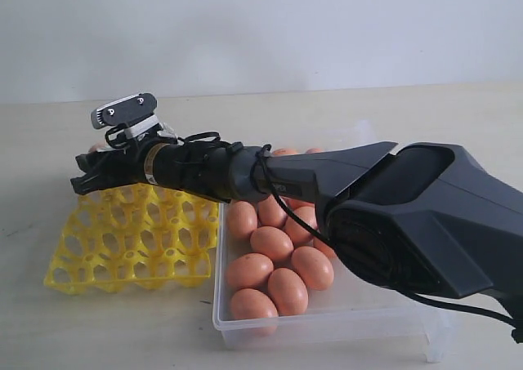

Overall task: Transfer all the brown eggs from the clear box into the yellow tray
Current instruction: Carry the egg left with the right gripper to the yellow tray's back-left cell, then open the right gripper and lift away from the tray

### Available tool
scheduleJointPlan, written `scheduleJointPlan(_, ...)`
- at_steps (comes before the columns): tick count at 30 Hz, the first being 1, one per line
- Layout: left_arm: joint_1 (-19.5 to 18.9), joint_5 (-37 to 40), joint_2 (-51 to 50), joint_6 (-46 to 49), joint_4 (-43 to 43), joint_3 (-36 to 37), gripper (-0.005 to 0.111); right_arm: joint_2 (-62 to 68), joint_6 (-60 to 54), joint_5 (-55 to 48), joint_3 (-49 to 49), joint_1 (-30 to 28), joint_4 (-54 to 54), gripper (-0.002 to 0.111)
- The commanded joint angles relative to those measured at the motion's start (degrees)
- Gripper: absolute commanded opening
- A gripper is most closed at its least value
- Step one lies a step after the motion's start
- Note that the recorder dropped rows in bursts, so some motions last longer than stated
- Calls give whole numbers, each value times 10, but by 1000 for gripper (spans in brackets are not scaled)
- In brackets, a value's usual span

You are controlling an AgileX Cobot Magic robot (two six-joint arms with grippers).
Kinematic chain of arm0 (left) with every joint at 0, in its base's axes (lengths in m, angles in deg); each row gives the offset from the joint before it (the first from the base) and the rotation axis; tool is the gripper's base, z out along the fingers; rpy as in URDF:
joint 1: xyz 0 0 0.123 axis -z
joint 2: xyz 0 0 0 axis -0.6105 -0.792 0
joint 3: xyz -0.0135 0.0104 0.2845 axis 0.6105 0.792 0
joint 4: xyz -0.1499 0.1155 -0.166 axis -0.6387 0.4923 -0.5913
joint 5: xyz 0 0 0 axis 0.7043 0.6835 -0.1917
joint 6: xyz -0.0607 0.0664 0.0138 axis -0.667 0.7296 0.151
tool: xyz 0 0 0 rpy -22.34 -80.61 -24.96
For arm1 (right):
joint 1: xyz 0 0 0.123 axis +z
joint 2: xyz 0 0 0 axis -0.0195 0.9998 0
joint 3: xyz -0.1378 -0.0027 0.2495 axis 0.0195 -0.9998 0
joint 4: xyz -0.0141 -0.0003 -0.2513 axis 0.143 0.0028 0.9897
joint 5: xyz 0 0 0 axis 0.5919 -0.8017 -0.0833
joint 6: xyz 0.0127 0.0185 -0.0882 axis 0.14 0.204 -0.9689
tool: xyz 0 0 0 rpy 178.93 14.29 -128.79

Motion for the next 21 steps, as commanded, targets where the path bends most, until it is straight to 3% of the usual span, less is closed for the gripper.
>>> scheduleJointPlan(1,2,-4,3,-3,0,-2,0,-2,-1,-14,6,0,3,64)
scheduleJointPlan(6,2,-4,3,-3,0,-2,0,-24,-1,-78,6,0,2,65)
scheduleJointPlan(10,2,-4,3,-3,0,-2,0,-87,-1,-211,6,0,-1,61)
scheduleJointPlan(13,2,-4,3,-3,0,-2,0,-154,-17,-325,6,1,-48,51)
scheduleJointPlan(15,2,-4,3,-3,0,-2,0,-206,-74,-405,6,3,-107,46)
scheduleJointPlan(19,2,-4,3,-3,0,-2,0,-276,-285,-607,4,7,-247,45)
scheduleJointPlan(21,2,-4,3,-3,0,-2,0,-309,-332,-722,-18,7,-277,45)
